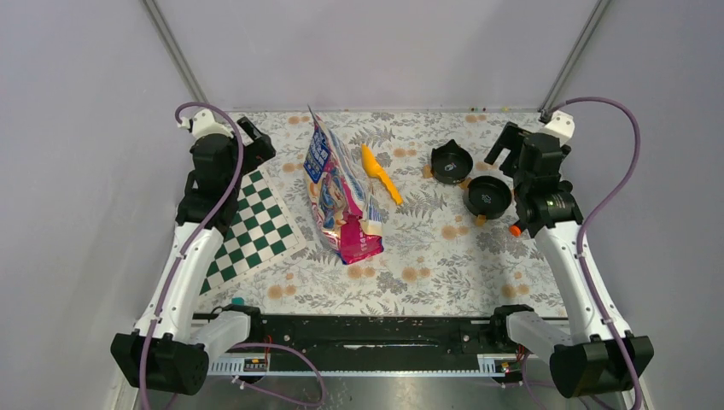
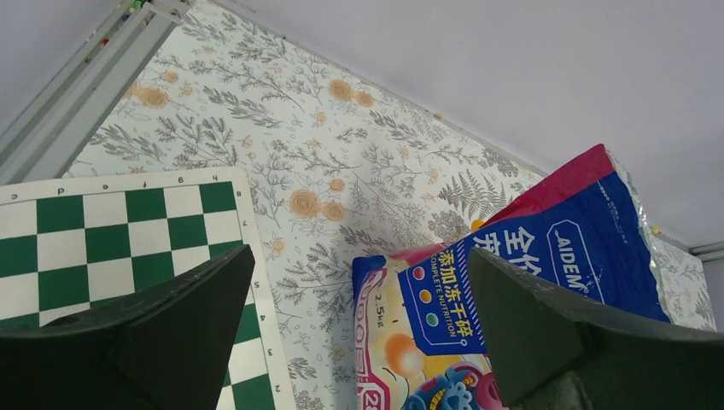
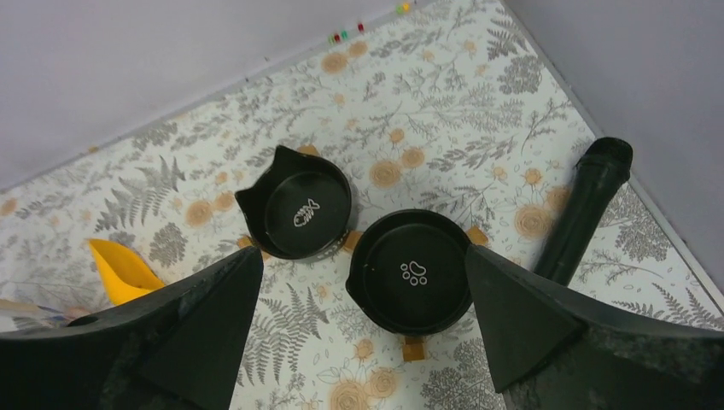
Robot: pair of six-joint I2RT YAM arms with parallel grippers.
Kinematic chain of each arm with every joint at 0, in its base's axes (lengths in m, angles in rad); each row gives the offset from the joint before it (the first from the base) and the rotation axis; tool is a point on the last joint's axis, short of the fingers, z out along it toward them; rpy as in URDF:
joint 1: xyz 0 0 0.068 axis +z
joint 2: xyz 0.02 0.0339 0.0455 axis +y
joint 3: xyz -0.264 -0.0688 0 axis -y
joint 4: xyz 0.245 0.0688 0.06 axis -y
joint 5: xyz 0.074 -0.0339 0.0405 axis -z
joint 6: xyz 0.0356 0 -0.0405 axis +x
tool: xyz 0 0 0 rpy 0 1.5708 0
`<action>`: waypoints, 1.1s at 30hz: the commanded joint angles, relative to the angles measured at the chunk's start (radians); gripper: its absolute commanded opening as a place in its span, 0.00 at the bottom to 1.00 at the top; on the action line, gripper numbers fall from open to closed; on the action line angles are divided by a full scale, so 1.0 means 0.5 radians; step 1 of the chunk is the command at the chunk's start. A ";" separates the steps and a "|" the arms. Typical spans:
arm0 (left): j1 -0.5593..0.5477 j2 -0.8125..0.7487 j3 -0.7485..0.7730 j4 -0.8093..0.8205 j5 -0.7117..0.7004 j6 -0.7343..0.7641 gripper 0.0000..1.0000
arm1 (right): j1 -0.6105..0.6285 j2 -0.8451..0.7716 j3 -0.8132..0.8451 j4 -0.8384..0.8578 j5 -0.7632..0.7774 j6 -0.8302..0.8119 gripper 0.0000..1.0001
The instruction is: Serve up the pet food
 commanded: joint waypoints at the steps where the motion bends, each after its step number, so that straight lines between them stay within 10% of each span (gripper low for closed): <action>1: 0.023 0.002 0.056 0.051 -0.040 -0.078 0.99 | -0.006 0.103 0.128 -0.090 0.007 0.039 0.97; 10: 0.082 0.132 -0.038 -0.001 0.235 -0.212 0.99 | -0.005 0.302 0.232 -0.091 -0.814 0.197 0.91; 17: 0.081 0.315 -0.366 0.228 0.815 -0.406 0.75 | 0.097 0.761 0.261 0.144 -1.532 0.572 0.82; 33: -0.030 0.907 -0.620 0.837 1.684 -0.562 0.53 | 0.644 1.640 0.447 0.751 -1.909 1.309 0.78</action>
